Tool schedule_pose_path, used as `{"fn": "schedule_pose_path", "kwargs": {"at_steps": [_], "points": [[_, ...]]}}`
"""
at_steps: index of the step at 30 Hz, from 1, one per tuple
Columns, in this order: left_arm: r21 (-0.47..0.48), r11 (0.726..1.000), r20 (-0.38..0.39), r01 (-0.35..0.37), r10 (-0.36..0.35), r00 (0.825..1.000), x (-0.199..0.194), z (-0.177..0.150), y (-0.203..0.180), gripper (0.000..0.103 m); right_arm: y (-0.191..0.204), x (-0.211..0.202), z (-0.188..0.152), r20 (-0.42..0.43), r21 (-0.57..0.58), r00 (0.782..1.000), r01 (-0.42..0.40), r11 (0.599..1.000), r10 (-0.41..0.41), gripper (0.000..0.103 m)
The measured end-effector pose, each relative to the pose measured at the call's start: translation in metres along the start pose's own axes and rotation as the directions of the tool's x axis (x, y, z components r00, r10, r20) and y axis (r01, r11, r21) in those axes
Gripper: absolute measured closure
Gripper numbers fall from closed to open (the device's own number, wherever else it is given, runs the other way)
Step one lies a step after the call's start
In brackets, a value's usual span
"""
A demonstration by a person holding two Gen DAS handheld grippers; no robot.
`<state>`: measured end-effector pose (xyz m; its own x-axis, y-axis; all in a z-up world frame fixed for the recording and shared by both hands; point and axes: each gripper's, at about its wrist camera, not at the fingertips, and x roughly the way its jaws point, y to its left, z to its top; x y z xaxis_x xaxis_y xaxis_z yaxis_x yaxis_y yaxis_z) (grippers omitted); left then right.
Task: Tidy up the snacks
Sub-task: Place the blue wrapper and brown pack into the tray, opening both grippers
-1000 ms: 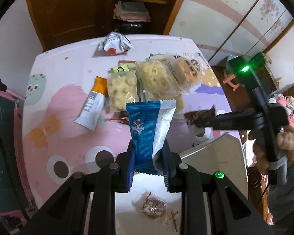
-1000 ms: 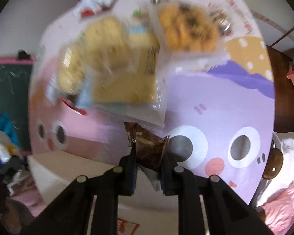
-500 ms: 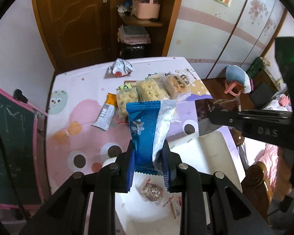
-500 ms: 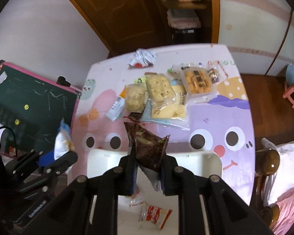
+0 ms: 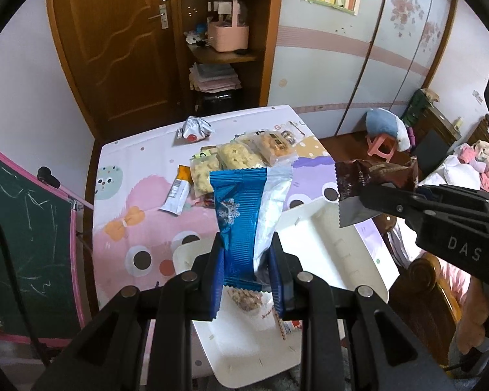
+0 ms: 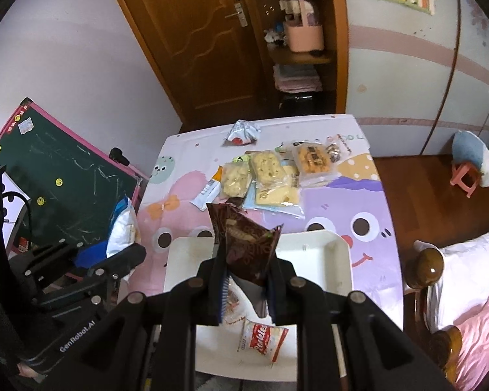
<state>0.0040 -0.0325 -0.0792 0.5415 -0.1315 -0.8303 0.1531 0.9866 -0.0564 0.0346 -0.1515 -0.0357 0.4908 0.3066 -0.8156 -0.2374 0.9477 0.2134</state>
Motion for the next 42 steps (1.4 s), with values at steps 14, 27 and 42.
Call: {"fn": "schedule_pose_path", "kwargs": {"at_steps": [14, 27, 42], "points": [[-0.019, 1.000, -0.223, -0.007, 0.003, 0.975, 0.047, -0.058, -0.008, 0.081, -0.024, 0.014, -0.058, -0.105, 0.016, 0.992, 0.076, 0.997, -0.074, 0.084], [-0.198, 0.970, -0.284, -0.142, 0.082, 0.955, 0.083, -0.074, -0.007, 0.075, -0.033, 0.057, -0.059, -0.230, -0.138, 0.973, -0.001, 0.990, -0.031, 0.076], [-0.256, 0.942, -0.234, -0.217, 0.157, 0.959, 0.071, -0.065, -0.013, 0.009, -0.046, 0.061, -0.059, -0.248, -0.151, 0.969, -0.053, 0.987, 0.015, 0.057]]}}
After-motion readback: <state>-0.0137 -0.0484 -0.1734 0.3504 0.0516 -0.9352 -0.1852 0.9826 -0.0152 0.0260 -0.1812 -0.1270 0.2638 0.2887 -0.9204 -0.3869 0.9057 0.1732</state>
